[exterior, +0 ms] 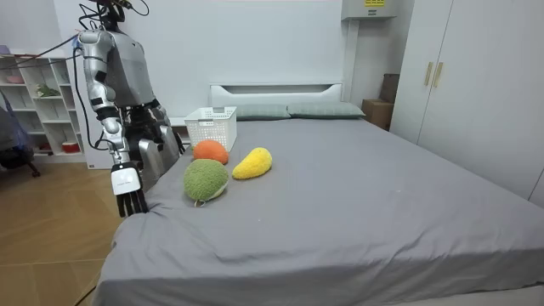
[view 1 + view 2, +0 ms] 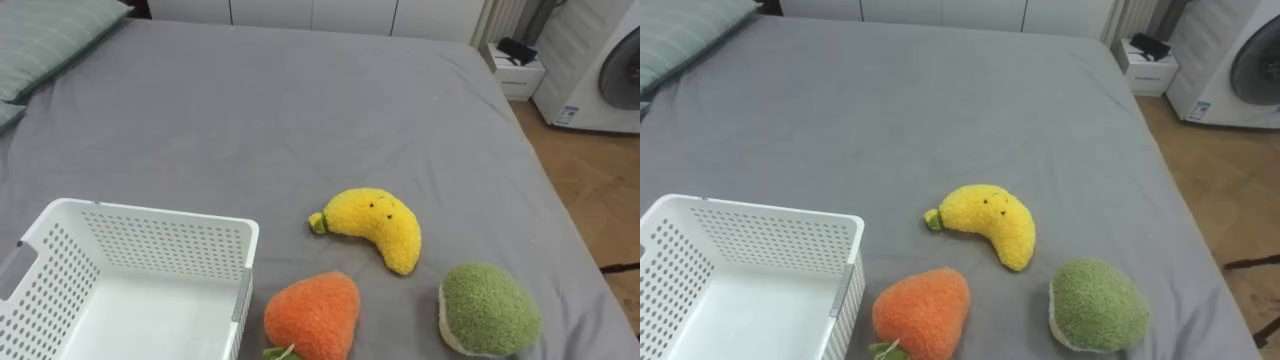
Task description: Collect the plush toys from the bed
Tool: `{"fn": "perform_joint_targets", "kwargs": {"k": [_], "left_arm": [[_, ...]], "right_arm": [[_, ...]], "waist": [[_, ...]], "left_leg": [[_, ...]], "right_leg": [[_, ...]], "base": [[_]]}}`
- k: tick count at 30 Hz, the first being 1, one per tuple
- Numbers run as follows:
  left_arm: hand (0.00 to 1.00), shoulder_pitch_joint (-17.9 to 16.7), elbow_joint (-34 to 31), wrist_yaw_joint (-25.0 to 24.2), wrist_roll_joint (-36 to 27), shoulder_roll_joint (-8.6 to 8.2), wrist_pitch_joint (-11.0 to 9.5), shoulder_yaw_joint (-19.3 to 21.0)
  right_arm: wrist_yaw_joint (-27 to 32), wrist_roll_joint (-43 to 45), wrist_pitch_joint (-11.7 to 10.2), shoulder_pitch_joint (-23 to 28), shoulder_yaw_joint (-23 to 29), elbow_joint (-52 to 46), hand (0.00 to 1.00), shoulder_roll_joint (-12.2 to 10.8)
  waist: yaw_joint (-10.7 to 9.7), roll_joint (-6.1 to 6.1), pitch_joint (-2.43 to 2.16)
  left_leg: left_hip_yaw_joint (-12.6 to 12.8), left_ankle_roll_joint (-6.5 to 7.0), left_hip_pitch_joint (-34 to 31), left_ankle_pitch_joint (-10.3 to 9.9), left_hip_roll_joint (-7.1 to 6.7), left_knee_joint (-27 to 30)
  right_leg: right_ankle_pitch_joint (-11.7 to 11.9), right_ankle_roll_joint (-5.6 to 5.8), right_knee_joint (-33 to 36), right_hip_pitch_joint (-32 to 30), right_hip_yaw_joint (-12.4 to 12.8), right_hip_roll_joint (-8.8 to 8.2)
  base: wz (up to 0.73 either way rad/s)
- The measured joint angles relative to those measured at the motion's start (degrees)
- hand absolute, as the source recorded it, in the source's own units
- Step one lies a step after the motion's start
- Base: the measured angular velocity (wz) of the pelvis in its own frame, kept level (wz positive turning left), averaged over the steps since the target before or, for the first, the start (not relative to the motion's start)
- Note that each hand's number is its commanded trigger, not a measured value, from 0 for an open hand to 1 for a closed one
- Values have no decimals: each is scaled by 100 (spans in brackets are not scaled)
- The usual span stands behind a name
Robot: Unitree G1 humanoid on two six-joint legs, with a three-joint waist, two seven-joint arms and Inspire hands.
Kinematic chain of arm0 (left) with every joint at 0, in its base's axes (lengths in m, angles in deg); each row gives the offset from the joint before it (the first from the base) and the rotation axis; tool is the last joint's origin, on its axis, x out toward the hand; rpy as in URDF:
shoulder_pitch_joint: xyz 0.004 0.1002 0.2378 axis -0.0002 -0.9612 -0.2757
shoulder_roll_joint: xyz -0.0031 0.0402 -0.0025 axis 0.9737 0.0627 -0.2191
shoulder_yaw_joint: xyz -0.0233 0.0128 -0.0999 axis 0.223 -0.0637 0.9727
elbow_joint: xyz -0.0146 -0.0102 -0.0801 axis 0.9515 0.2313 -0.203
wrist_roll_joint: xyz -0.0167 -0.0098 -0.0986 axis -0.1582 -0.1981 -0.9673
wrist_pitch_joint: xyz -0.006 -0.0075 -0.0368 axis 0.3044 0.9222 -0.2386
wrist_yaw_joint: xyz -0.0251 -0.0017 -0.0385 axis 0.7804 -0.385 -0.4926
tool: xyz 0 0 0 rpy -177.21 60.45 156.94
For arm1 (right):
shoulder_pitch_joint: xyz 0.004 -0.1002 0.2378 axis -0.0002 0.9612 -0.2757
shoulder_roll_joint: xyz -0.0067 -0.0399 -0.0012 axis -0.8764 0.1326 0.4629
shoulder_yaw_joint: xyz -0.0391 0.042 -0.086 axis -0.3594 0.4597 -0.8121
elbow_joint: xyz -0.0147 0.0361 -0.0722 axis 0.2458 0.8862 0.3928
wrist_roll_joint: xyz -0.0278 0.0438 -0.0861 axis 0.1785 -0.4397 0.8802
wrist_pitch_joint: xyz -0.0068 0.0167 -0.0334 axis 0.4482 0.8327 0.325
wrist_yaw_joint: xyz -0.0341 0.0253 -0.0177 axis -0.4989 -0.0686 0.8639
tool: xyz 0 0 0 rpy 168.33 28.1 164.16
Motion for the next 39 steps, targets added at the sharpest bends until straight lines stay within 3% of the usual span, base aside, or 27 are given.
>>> {"fn": "perform_joint_targets", "kwargs": {"k": [14,23,26,29,32,36,39], "left_arm": [[0,-63,48,33,-7,5,-20,-16],[0,-7,-22,33,-1,-14,-63,4],[0,-19,-23,33,2,-18,-133,47],[0,-139,-37,68,-3,-19,-128,295],[0,-263,-216,72,-10,-25,-128,486],[0,-360,-336,139,-171,-43,-136,783],[0,-380,-258,174,-180,-43,-155,904]], "right_arm": [[83,-59,1,-22,-46,-4,0,-37],[208,-675,-2,-21,96,-2,0,-83],[216,-1019,-22,-20,454,-1,0,-106],[272,-1524,-3,74,1035,28,0,-125],[341,-2143,238,426,1445,48,0,-157],[483,-3285,496,953,2061,242,0,-239],[726,-3842,486,1022,2476,272,0,-277]], "waist": [[6,-8,9],[-19,2,3],[-106,17,-2],[-352,46,6],[-446,60,26],[-557,53,18],[-651,0,43]], "left_leg": [[85,0,59,0,5,-70],[81,0,47,0,2,-71],[79,-1,55,0,0,-74],[67,-1,41,1,-1,-76],[69,-4,41,2,-2,-89],[193,-24,64,17,25,-136],[310,-26,51,18,47,-153]], "right_leg": [[-8,4,9,-6,78,5],[-18,6,3,-20,84,2],[-19,8,1,-16,80,2],[-27,7,1,-21,66,0],[-47,4,8,-26,71,0],[-50,-9,43,-79,215,34],[-41,-16,71,-142,329,55]], "base": [[-2],[0],[0],[0],[0],[-16],[-22]]}}
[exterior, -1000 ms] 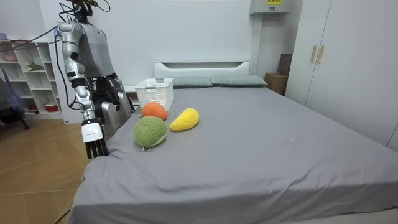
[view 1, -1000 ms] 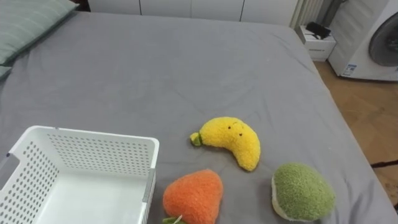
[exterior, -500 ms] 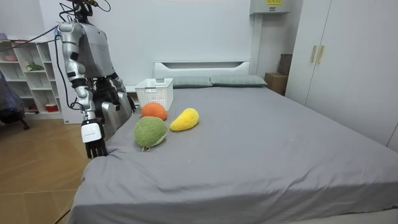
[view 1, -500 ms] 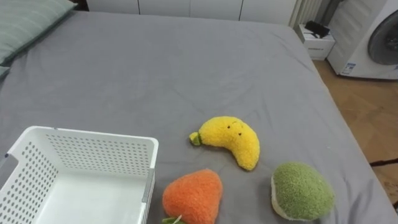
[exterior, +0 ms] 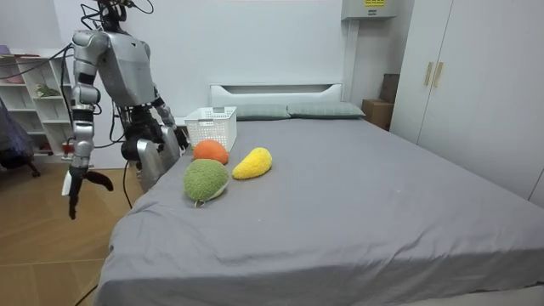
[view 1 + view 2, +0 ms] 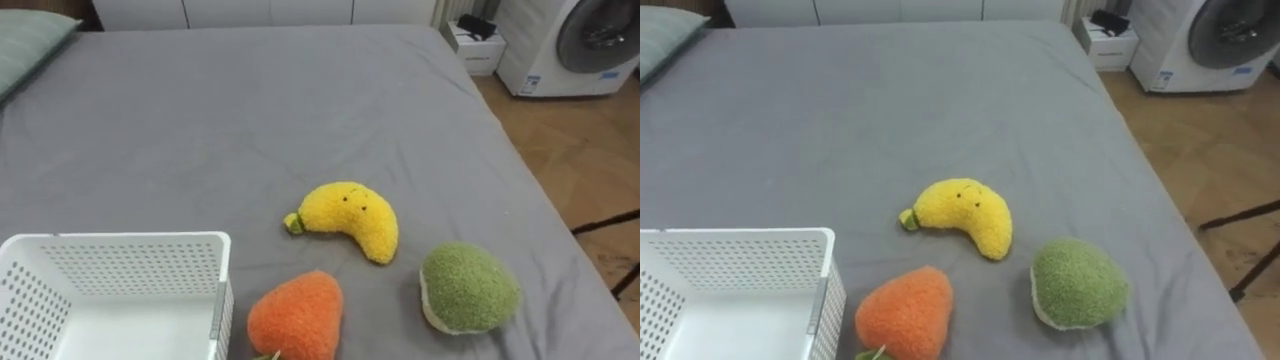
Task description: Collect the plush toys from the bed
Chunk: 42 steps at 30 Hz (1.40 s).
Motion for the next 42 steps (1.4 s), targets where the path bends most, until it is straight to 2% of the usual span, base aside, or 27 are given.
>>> {"fn": "perform_joint_targets", "kwargs": {"k": [2,4,6,9,12,15,19,22,26,30,38,42], "left_arm": [[0,-18,11,7,-4,25,-62,3],[0,-33,11,4,-19,62,-129,-3],[0,-37,11,1,-136,81,-181,-14],[0,-62,10,0,-359,113,-213,-129],[0,-59,15,2,-592,140,-308,-294],[0,-110,-52,0,-625,119,-347,-352],[0,-83,-55,0,-657,124,-454,-463],[0,-90,-64,45,-683,151,-551,-665],[0,-94,-87,99,-714,151,-578,-795],[0,-116,-90,99,-732,141,-730,-808],[0,-169,-151,111,-772,137,-814,-923],[0,-154,-151,80,-763,142,-878,-963]], "right_arm": [[198,-219,-48,-89,148,-19,0,1],[420,-348,-205,-269,198,-39,0,24],[609,-358,-293,-430,252,-176,0,43],[893,-281,-334,-572,169,-932,0,42],[1119,-215,-541,-654,144,-1626,0,40],[1396,-18,-656,-667,92,-2557,0,17],[1787,521,-891,-597,-312,-3924,0,6],[1935,996,-1053,-613,-650,-4582,0,-12],[1924,1354,-1131,-637,-995,-5239,0,-14],[1846,1367,-1189,-633,-1190,-5642,0,-14],[1407,1663,-1199,-637,-1494,-6325,0,-5],[1206,1796,-1250,-632,-1723,-6667,0,73]], "waist": [[4,-81,14],[6,-170,13],[17,-185,20],[33,-171,18],[41,-158,26],[46,-117,41],[167,-60,87],[208,-63,77],[258,-55,73],[358,-61,70],[402,-59,68],[502,-58,68]], "left_leg": [[53,2,0,1,6,-1],[82,8,-10,5,7,2],[107,16,-35,9,2,0],[162,26,-77,13,1,-17],[174,33,-177,30,1,-12],[174,31,-202,32,-1,-36],[214,27,-238,36,0,-63],[189,27,-300,37,-2,-52],[183,27,-323,37,-6,-54],[133,27,-290,38,-6,-55],[120,26,-297,41,-8,-30],[118,26,-291,41,-7,-27]], "right_leg": [[4,2,47,-40,41,3],[26,13,48,-81,89,12],[46,22,44,-124,116,35],[61,28,63,-202,152,44],[91,28,49,-313,152,45],[86,31,30,-345,138,45],[86,29,47,-414,142,47],[85,29,39,-460,138,46],[87,29,48,-476,125,46],[89,27,47,-405,98,46],[89,28,47,-393,114,45],[90,26,51,-389,95,44]], "base": [[-17],[-7],[-7],[-8],[-2],[-1],[-4],[3],[0],[6],[0],[0]]}}
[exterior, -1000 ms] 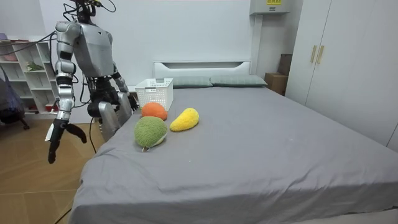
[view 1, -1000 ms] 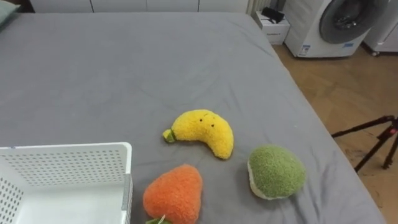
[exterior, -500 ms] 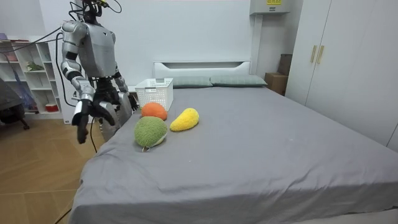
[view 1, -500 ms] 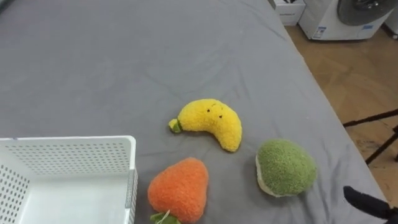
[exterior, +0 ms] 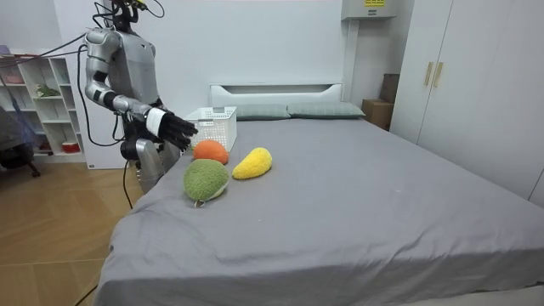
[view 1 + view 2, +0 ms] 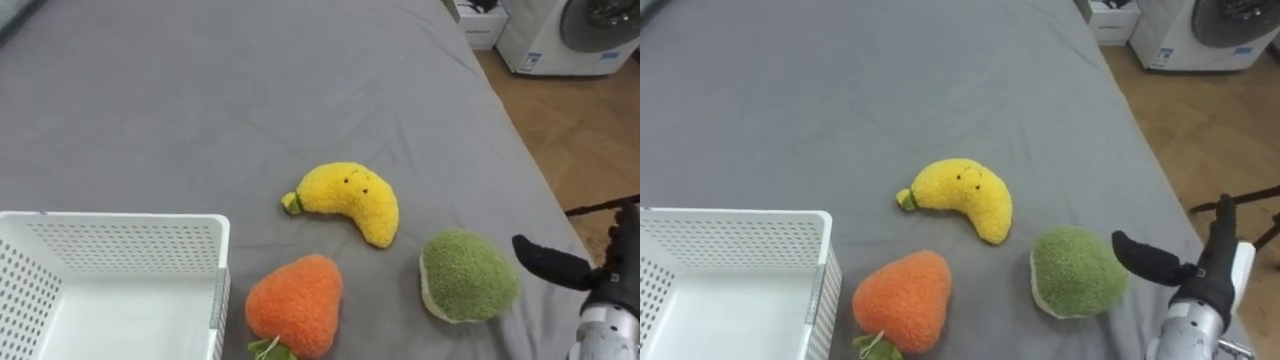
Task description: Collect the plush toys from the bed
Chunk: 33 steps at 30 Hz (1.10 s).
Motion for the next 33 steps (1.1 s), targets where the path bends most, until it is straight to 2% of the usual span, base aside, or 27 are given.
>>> {"fn": "perform_joint_targets", "kwargs": {"k": [4,9,15,25,29,33], "left_arm": [[0,-4,0,-2,1,-4,-90,-16],[0,33,-11,-17,-15,-6,-104,-134],[0,26,-63,-77,-131,1,-105,-170],[0,62,-53,-81,-117,-8,-81,-168],[0,45,-57,-105,-113,-7,-58,-164],[0,6,-57,-132,-28,-12,-46,-120]], "right_arm": [[-309,179,-72,0,-352,-255,0,131],[-581,242,-73,4,-417,-304,0,135],[-914,295,-73,59,-456,-147,0,138],[-1316,1480,137,27,-699,665,0,138],[-1318,1700,147,4,-694,836,0,139],[-1320,1837,235,-102,-647,1177,0,133]], "waist": [[50,1,1],[144,31,6],[130,29,-3],[168,13,-8],[167,-12,-18],[160,-25,-4]], "left_leg": [[-38,0,-2,0,-4,2],[-64,0,-4,0,-6,3],[-150,0,-1,0,-24,13],[-228,3,-44,1,-34,15],[-275,6,-101,3,-40,34],[-324,8,-102,4,-48,48]], "right_leg": [[0,0,-7,15,-48,-7],[0,0,-13,27,-105,-18],[1,1,-87,105,-222,-72],[2,2,-83,100,-308,-67],[2,1,-85,109,-370,-71],[3,1,-92,168,-424,-76]], "base": [[4],[3],[8],[3],[7],[7]]}}
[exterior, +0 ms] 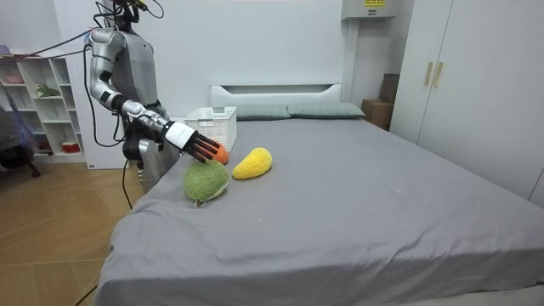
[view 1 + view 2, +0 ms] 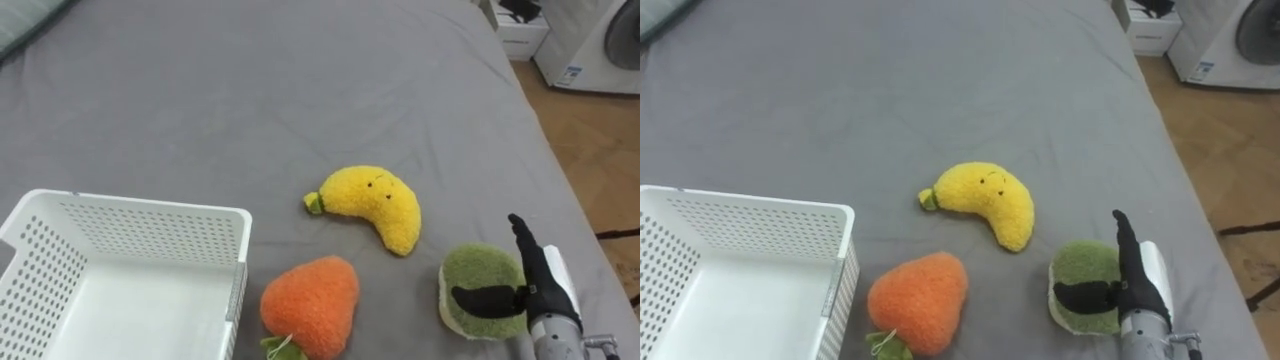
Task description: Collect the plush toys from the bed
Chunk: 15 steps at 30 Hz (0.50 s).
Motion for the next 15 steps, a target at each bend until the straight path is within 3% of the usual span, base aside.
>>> {"fn": "perform_joint_targets", "kwargs": {"k": [8,15], "left_arm": [[0,-147,6,-11,176,1,1,15],[0,-177,7,-121,586,18,117,145]], "right_arm": [[-93,31,11,-165,211,314,0,1],[-137,120,20,-588,226,1226,0,89]], "waist": [[9,-41,5],[161,-95,-1]], "left_leg": [[-34,0,-15,-1,0,25],[-168,1,-27,0,-16,104]], "right_leg": [[0,0,4,23,-30,-1],[1,-1,-16,21,-176,-23]], "base": [[2],[9]]}}
